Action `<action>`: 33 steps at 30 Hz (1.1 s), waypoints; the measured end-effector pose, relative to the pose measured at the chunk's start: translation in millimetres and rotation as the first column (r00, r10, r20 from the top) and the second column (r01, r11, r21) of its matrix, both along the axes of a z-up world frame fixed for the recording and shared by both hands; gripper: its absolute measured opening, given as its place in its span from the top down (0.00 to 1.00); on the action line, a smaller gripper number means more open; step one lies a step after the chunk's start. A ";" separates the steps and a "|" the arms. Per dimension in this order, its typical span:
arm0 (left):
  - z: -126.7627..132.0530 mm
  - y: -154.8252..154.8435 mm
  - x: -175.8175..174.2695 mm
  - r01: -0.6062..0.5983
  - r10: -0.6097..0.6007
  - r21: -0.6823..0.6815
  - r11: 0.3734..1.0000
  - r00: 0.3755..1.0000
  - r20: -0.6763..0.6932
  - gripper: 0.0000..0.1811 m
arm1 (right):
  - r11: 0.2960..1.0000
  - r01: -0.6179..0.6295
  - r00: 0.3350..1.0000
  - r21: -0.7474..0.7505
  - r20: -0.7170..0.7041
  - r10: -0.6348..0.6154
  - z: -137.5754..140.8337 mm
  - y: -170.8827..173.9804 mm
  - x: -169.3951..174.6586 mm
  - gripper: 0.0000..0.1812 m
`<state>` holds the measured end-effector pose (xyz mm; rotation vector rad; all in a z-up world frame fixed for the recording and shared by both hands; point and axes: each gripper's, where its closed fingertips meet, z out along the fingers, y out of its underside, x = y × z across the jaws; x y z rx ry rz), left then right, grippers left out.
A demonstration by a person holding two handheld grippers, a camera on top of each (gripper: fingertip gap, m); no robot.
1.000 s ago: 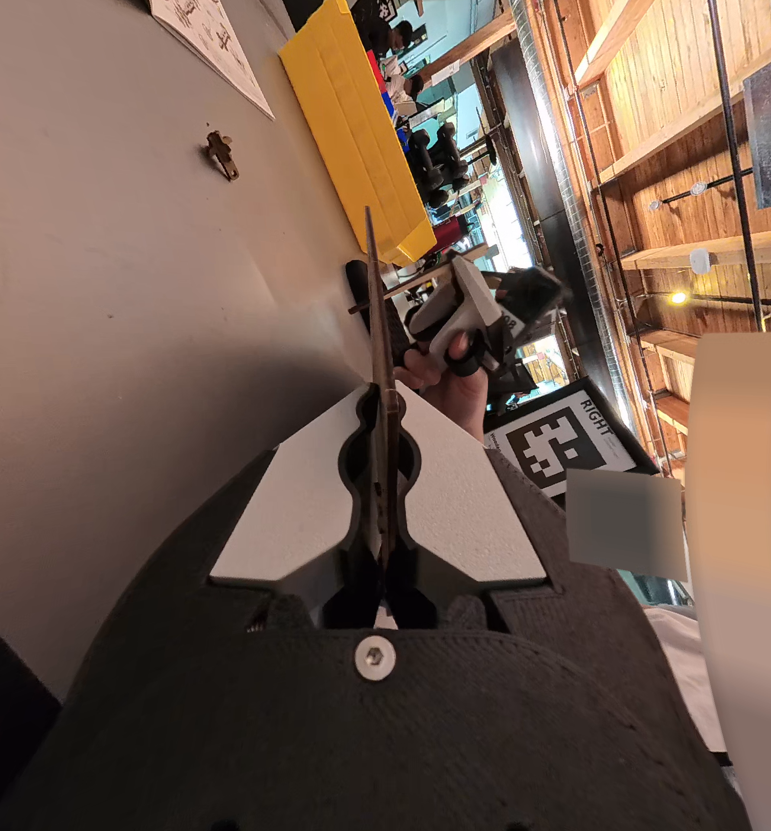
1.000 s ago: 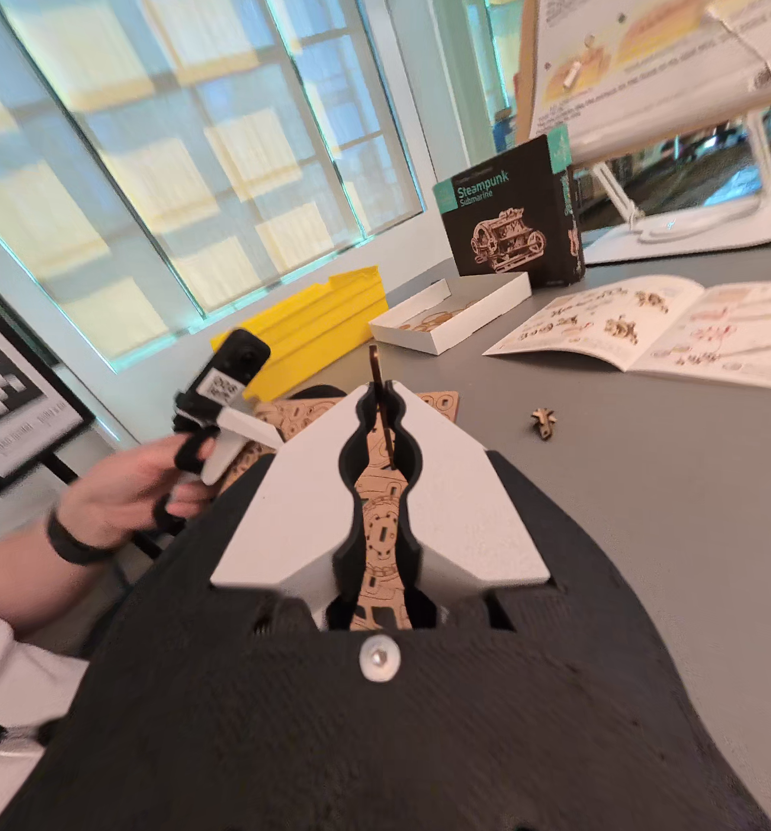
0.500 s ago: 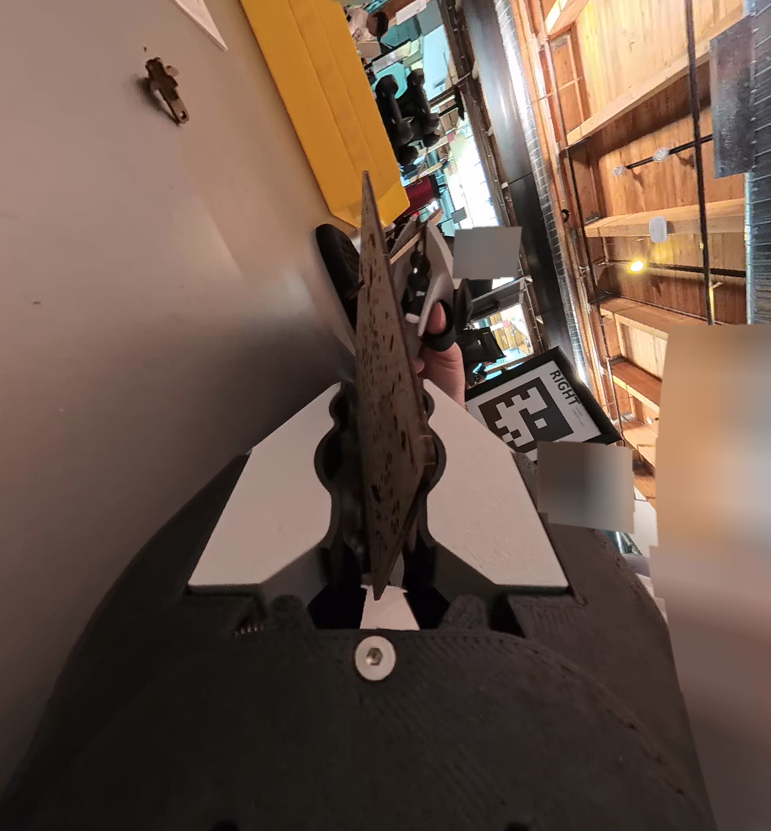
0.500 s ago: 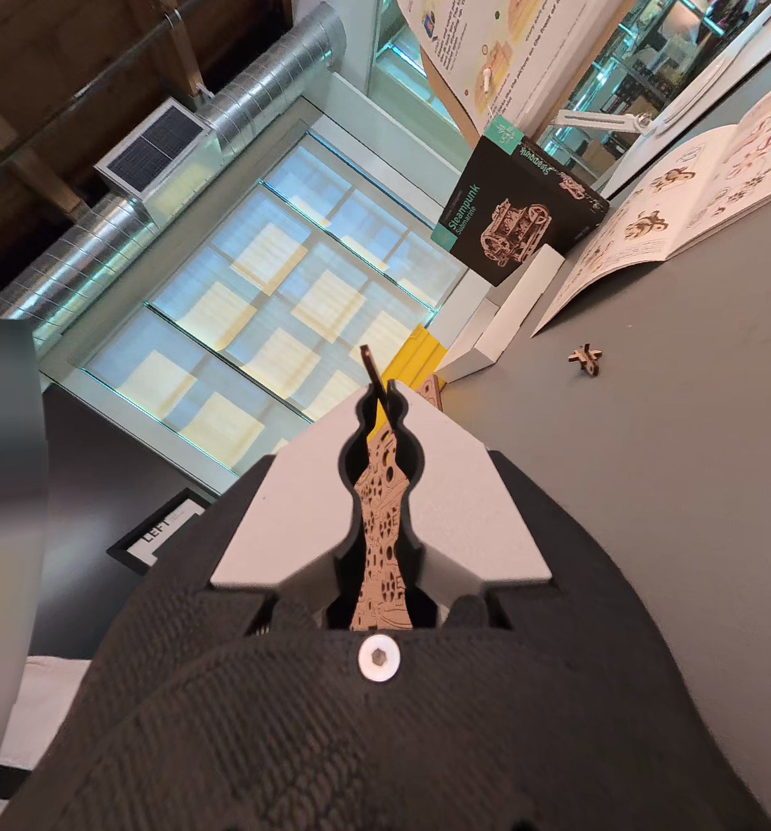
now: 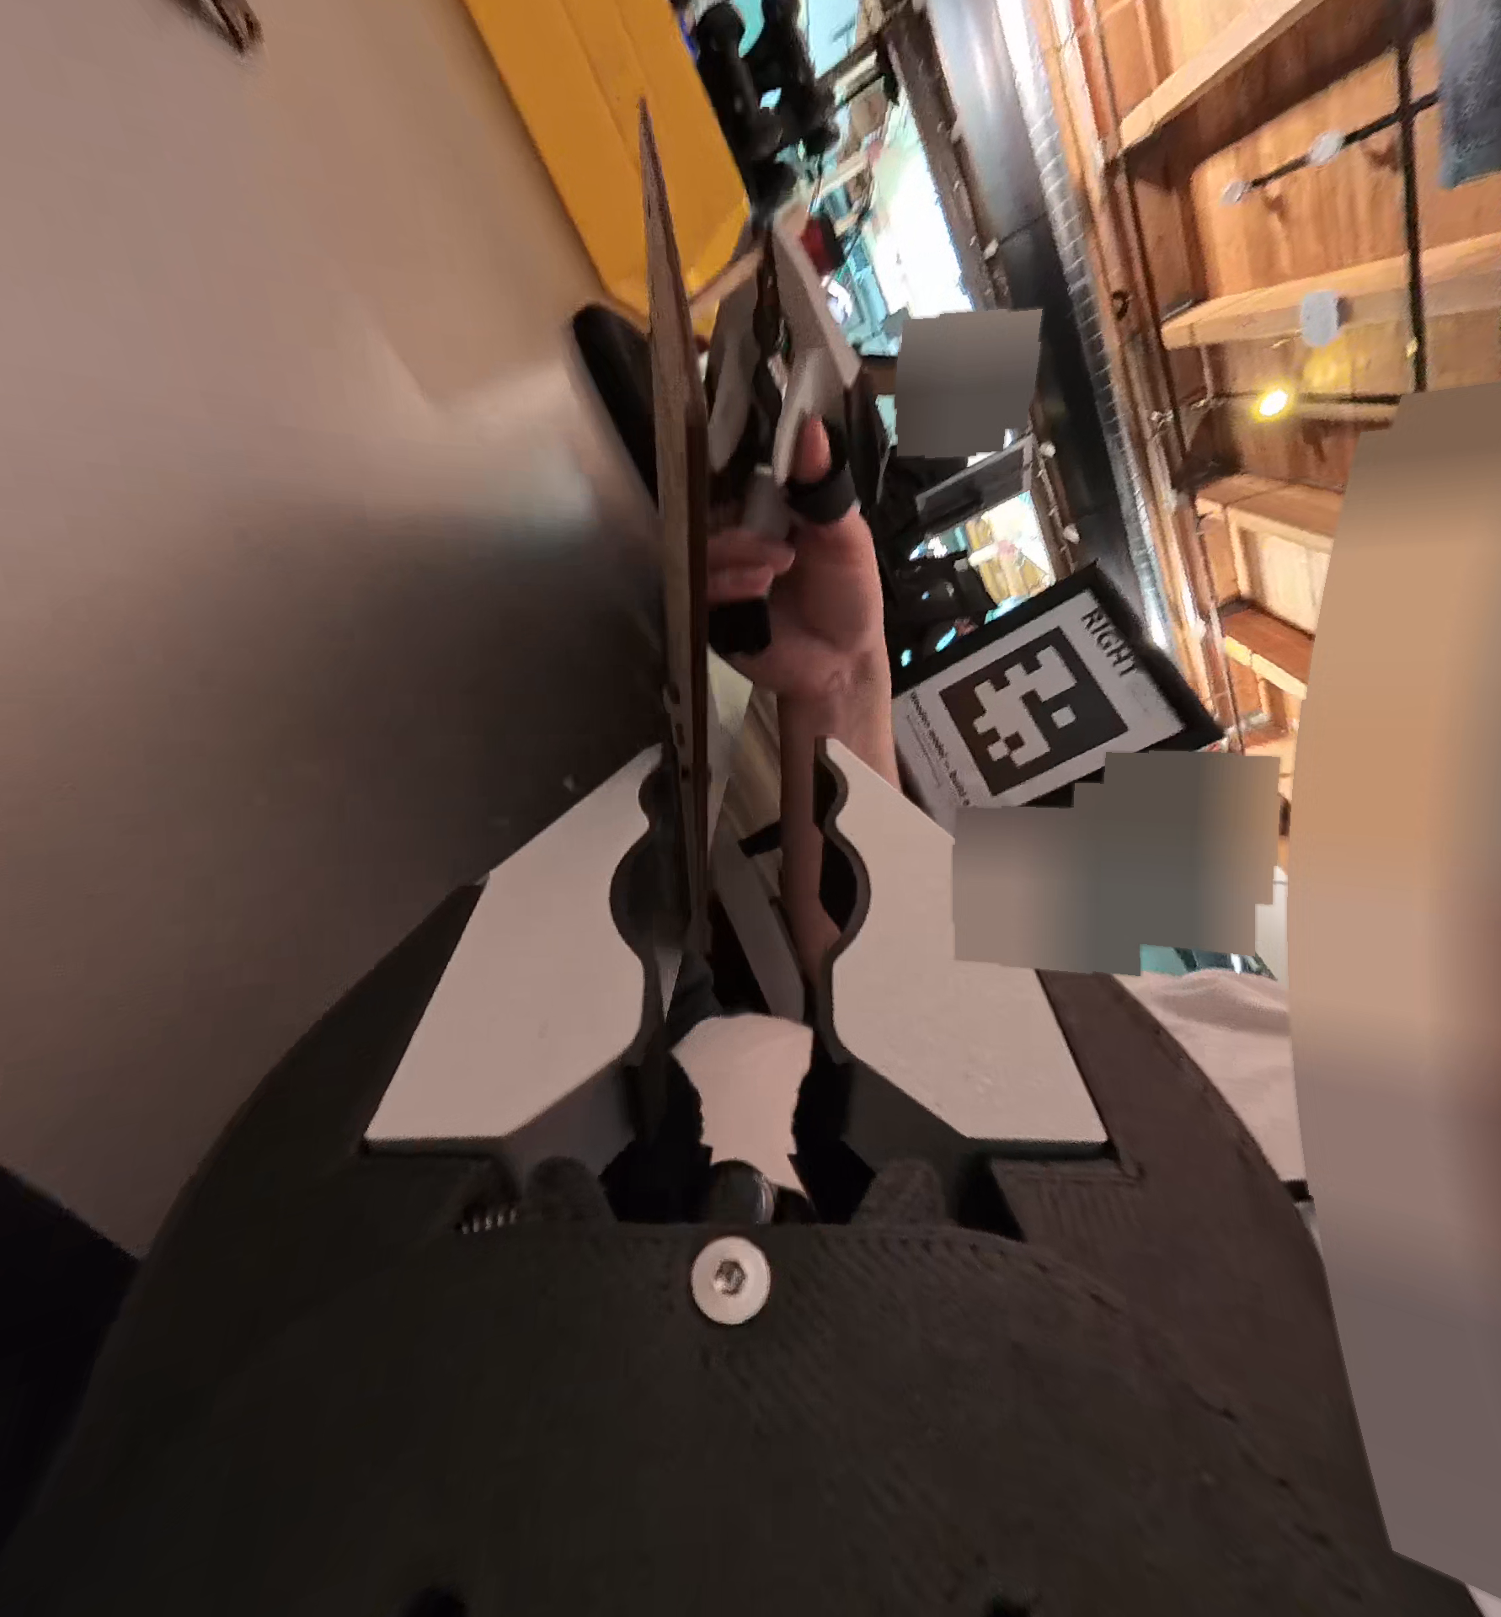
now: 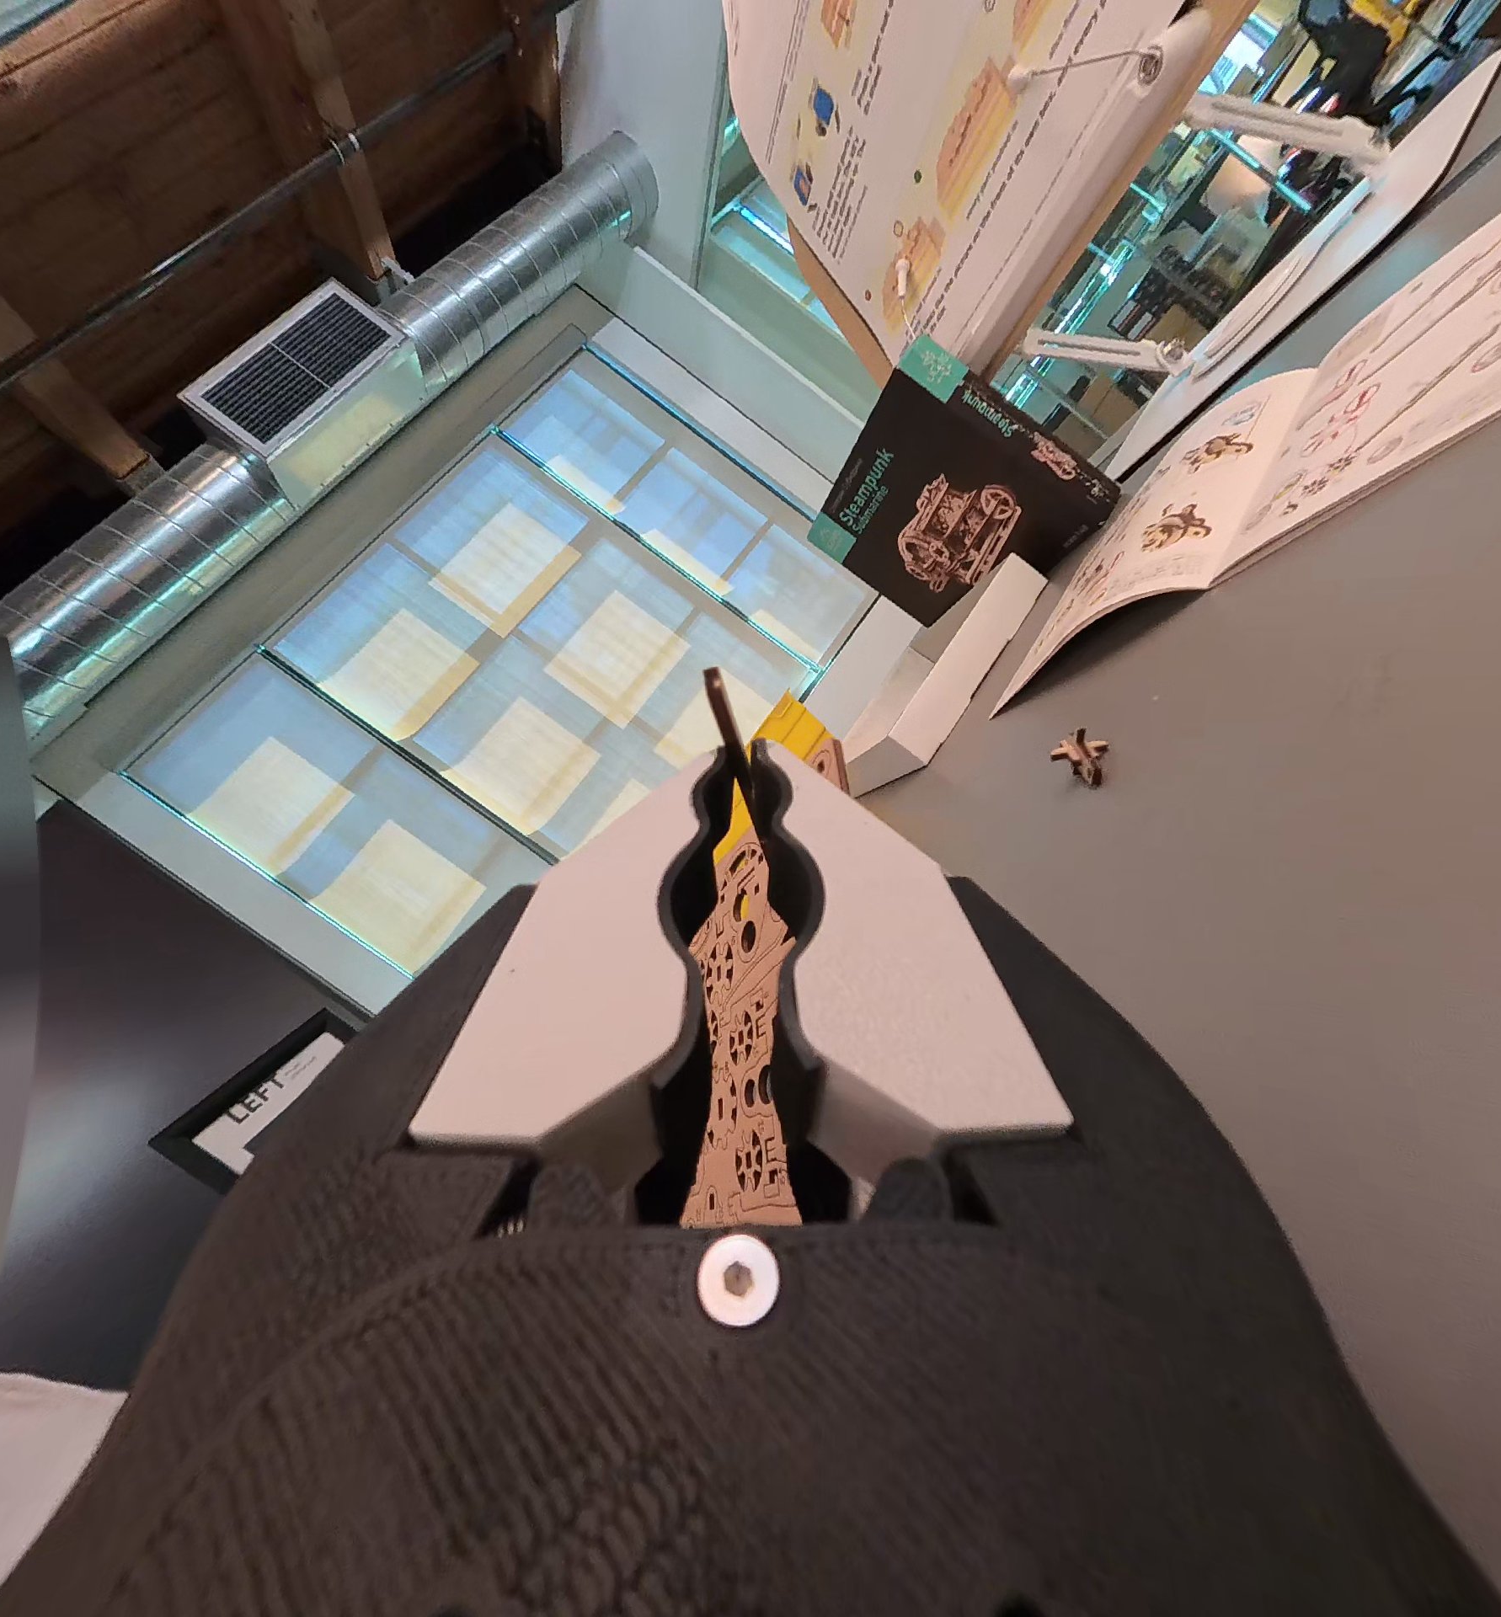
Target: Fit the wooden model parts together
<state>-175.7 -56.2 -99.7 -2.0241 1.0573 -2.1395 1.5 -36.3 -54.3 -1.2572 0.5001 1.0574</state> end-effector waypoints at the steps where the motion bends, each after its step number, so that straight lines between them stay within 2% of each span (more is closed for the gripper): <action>1: -4.1 -4.8 -0.9 0.016 -0.016 0.018 1.000 1.000 -0.020 0.86 | 1.000 0.009 1.000 0.002 -0.003 -0.009 0.4 0.2 2.1 0.99; 6: -23.2 -16.6 3.5 0.042 -0.026 0.147 0.988 0.994 -0.110 0.91 | 0.999 0.041 0.999 0.014 -0.010 -0.040 2.2 0.5 8.2 0.99; 9: -24.7 -19.7 8.7 0.051 -0.039 0.110 0.993 0.993 -0.116 0.99 | 0.997 0.054 0.998 0.051 -0.022 -0.052 7.5 -2.3 10.1 0.99; 22: -13.3 -11.6 20.5 0.004 -0.002 0.024 1.000 0.998 -0.058 0.98 | 0.994 0.090 0.996 0.069 -0.032 -0.088 8.0 -10.8 19.7 0.99; 26: -16.5 -7.0 21.5 -0.029 0.038 0.110 0.993 0.996 -0.077 1.00 | 0.993 0.100 0.995 0.056 -0.018 -0.099 6.5 -9.9 19.5 0.99; 30: -13.8 6.3 20.8 -0.088 0.090 0.026 0.996 0.994 -0.064 1.00 | 0.993 0.120 0.992 0.005 0.027 -0.121 0.3 -8.9 21.4 0.99; 33: -16.8 10.6 20.5 -0.096 0.099 0.036 0.995 0.992 -0.083 1.00 | 0.990 0.137 0.988 -0.044 0.081 -0.133 -5.7 -9.0 20.7 0.99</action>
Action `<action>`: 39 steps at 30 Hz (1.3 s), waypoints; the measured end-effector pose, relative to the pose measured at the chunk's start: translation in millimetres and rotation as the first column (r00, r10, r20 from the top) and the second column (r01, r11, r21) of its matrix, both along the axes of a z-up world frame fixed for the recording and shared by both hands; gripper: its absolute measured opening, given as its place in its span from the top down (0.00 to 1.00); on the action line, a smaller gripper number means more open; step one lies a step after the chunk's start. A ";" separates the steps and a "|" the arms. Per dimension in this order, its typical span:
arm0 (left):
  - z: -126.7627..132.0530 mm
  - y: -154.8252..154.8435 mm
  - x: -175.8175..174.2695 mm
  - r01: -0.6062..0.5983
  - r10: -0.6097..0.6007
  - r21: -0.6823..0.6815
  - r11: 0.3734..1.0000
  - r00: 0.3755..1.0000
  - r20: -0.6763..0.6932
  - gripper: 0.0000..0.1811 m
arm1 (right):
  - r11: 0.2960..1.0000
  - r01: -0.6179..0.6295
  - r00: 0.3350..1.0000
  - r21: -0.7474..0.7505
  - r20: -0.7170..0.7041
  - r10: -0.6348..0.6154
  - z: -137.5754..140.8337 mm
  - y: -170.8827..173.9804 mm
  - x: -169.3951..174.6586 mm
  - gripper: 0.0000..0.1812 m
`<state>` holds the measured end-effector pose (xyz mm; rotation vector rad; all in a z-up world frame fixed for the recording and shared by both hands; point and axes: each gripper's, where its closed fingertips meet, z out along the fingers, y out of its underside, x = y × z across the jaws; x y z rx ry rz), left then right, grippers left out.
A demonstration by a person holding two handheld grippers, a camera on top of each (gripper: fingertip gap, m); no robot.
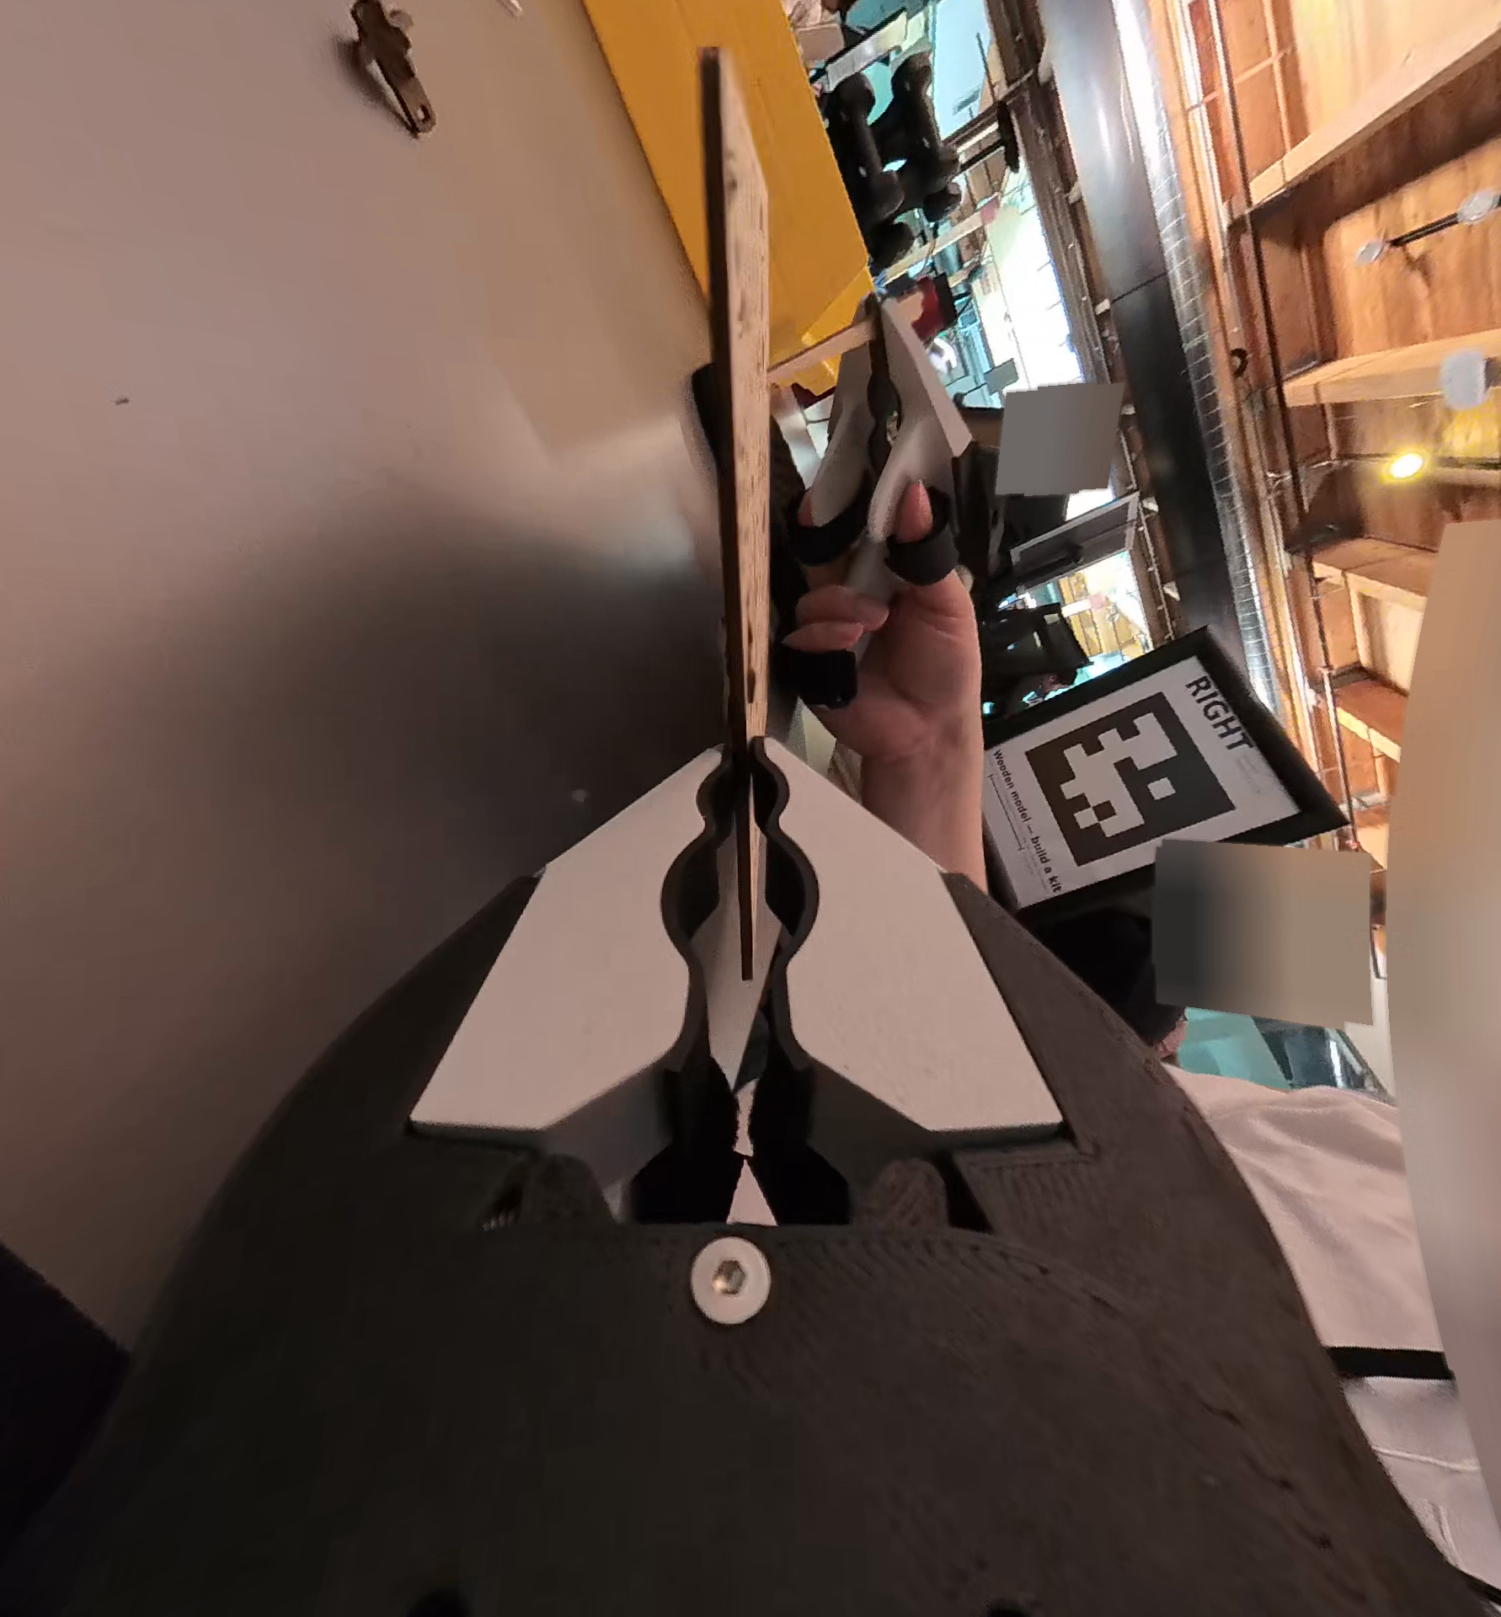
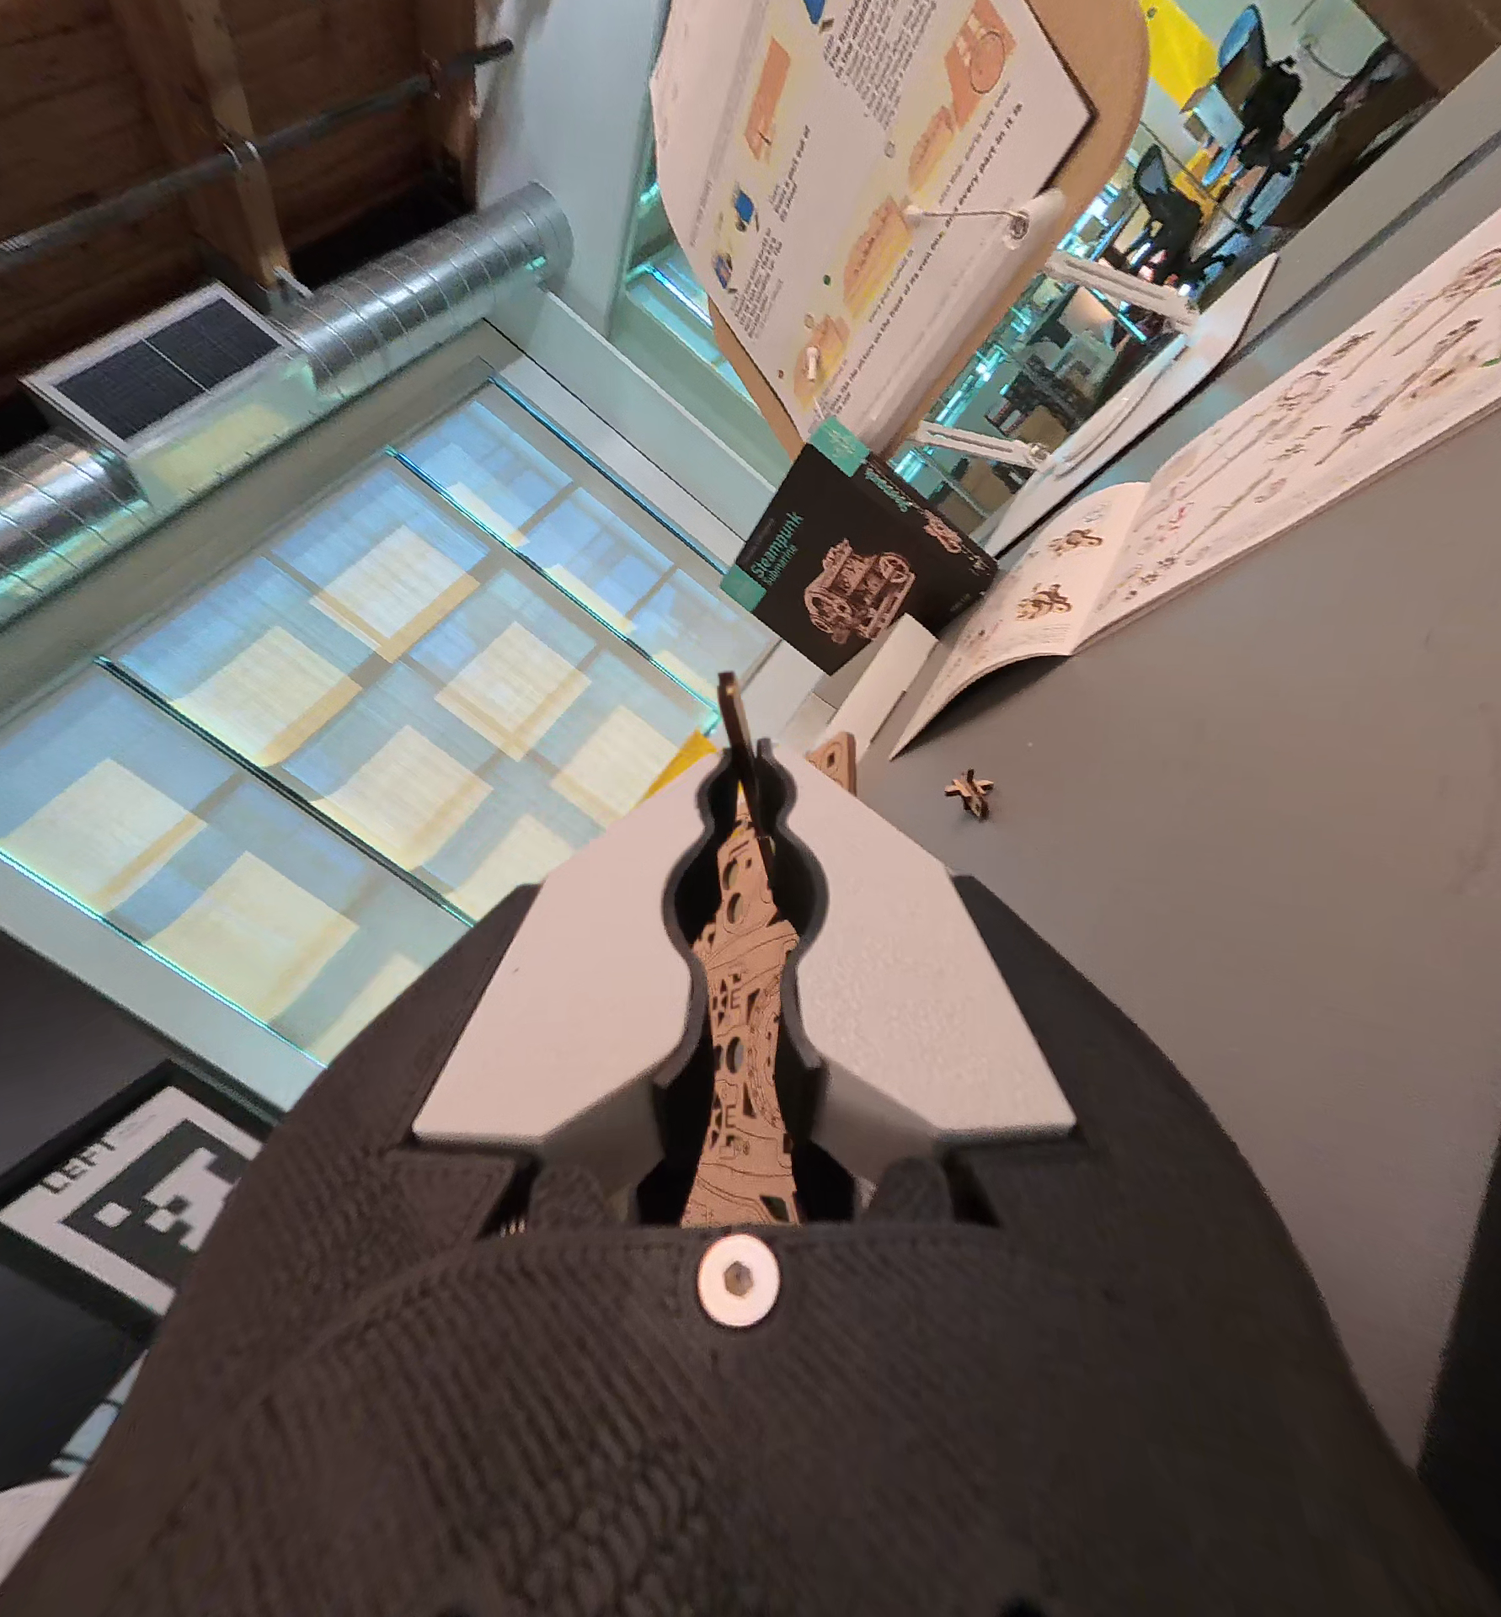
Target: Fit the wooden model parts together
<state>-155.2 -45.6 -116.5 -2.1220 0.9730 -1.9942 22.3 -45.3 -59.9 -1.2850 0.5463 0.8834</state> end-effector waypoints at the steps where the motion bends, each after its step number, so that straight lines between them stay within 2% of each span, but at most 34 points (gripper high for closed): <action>1: -0.8 0.1 0.4 0.000 0.000 0.007 1.000 1.000 -0.005 1.00 | 1.000 0.003 1.000 -0.007 0.013 -0.003 -0.5 -0.8 -0.3 0.99; 6: -1.3 -0.2 0.1 0.009 -0.009 -0.011 1.000 1.000 -0.008 1.00 | 0.998 -0.064 0.997 0.002 -0.034 0.064 -0.9 -6.0 -1.7 0.98; 11: 1.6 -0.4 -1.4 0.014 -0.013 -0.030 0.999 1.000 0.014 1.00 | 0.973 -0.183 0.968 0.140 -0.146 0.203 12.8 -12.2 -7.5 0.96; 14: 3.6 0.4 -2.3 0.016 -0.015 -0.051 0.999 1.000 0.027 1.00 | 0.967 -0.181 0.981 0.182 -0.043 0.191 21.5 -15.1 -12.5 0.97; 18: 1.8 0.1 -1.7 0.016 -0.016 -0.046 0.999 1.000 0.014 1.00 | 0.981 -0.144 0.965 0.131 0.239 0.109 24.7 -14.0 -24.6 0.98; 22: 0.2 0.3 -1.2 0.014 -0.014 -0.045 0.999 1.000 0.003 1.00 | 0.991 -0.092 0.877 0.093 0.480 0.036 28.4 -12.0 -37.6 0.98; 26: -1.3 0.5 -1.1 0.013 -0.014 -0.044 0.999 1.000 -0.007 1.00 | 0.997 -0.060 0.773 0.044 0.634 0.018 25.9 -9.3 -45.9 0.98; 28: -1.8 0.4 -1.0 0.014 -0.015 -0.044 0.999 1.000 -0.011 1.00 | 0.996 -0.083 0.753 0.040 0.657 0.037 28.0 -10.1 -50.1 0.98; 32: -1.3 0.4 -1.2 0.016 -0.017 -0.049 0.999 1.000 -0.007 0.99 | 0.980 -0.170 0.759 0.100 0.648 0.065 40.7 -17.6 -55.2 0.98; 34: -2.0 -1.0 -1.8 0.027 -0.028 -0.050 0.998 1.000 -0.012 0.99 | 0.959 -0.266 0.695 0.098 0.708 0.121 39.2 -23.4 -64.9 0.97; 39: -1.6 -5.8 -4.4 0.069 -0.070 -0.058 0.996 0.998 -0.011 1.00 | 0.887 -0.461 0.464 0.000 0.853 0.241 27.7 -37.8 -79.9 0.98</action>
